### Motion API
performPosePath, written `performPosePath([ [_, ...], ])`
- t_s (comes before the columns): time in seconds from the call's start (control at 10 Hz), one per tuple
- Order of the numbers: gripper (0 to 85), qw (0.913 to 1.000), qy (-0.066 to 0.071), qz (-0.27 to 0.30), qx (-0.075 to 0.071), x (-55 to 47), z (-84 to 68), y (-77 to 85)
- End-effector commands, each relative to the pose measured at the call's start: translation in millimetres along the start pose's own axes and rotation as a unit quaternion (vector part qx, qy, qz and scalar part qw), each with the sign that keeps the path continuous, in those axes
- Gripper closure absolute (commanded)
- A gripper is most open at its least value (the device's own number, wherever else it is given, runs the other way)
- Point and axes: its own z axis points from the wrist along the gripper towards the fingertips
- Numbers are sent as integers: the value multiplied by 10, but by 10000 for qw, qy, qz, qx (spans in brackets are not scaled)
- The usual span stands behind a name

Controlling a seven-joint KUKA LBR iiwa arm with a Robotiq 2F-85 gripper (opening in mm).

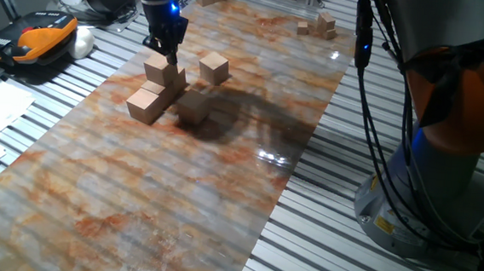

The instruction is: Stack the blocks into a pyramid shape

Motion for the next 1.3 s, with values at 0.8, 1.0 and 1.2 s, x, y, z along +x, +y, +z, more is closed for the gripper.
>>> performPosePath([
  [0.8, 510, 9995, -322, 4, -23, 129, 268, -95],
  [1.0, 340, 9991, -420, 103, 48, 185, 368, -94],
  [1.2, 340, 9987, -424, 215, 158, 229, 373, -61],
])
